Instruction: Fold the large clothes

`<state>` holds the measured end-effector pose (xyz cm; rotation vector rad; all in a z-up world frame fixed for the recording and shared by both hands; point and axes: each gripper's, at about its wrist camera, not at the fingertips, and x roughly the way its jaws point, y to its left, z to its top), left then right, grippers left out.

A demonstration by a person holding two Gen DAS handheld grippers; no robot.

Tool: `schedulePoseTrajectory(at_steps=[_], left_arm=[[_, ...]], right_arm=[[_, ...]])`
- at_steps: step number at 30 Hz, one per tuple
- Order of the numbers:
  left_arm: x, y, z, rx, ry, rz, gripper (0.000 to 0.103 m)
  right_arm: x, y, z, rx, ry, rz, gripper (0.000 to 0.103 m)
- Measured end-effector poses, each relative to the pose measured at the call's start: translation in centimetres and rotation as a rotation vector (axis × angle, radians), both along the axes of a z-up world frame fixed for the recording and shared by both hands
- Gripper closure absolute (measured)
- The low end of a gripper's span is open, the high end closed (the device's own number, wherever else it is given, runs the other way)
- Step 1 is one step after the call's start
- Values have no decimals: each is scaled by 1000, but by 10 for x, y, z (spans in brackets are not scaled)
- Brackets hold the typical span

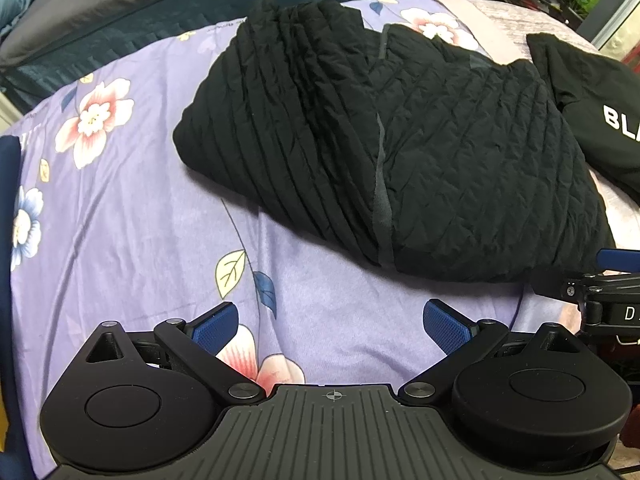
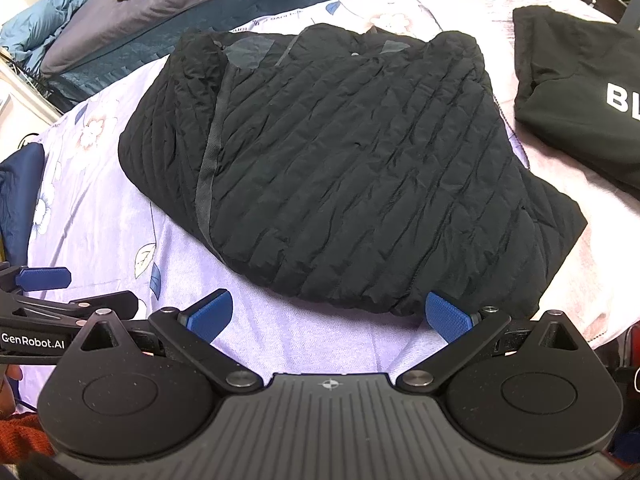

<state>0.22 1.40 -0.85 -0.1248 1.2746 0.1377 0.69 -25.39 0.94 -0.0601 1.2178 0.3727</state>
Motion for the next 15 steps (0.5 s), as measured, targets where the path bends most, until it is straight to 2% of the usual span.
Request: schedulePoseTrajectory(at_steps=[15], left_arm=[[5, -1, -3, 22, -37, -14, 0]], right_arm=[[3, -4, -1, -2, 16, -19, 1]])
